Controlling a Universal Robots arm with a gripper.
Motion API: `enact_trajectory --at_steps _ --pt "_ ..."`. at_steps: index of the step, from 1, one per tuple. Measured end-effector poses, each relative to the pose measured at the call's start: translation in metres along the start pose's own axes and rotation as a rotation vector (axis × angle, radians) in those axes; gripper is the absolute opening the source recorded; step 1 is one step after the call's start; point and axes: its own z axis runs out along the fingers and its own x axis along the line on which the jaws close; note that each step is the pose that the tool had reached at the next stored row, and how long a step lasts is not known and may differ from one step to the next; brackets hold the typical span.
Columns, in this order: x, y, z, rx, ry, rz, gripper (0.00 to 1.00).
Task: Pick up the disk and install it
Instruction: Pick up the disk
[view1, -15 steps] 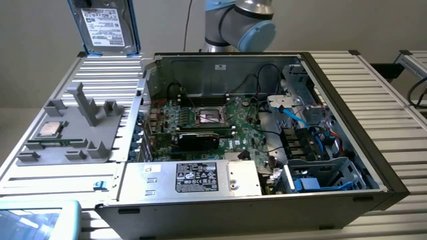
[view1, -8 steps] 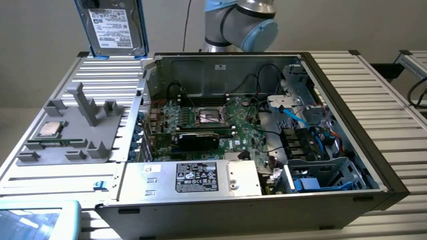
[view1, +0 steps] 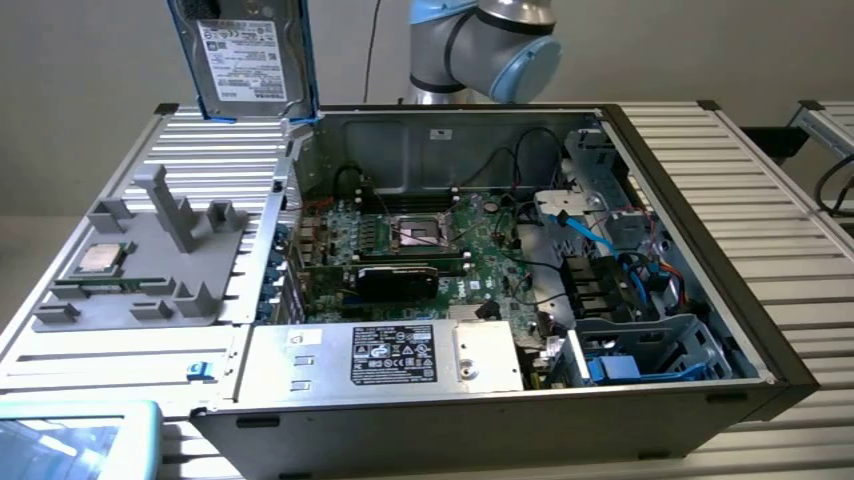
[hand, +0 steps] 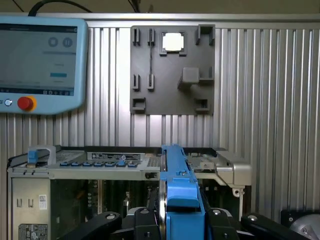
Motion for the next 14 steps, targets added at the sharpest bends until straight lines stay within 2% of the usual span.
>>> enact_trajectory --at_steps 7,14 --pt "0.016 -0.0251 -0.0032 0.0000 -0.0014 0.000 0.37" --pt "0.027 -0.0557 -0.0056 -0.0003 -0.0012 0.000 0.37"
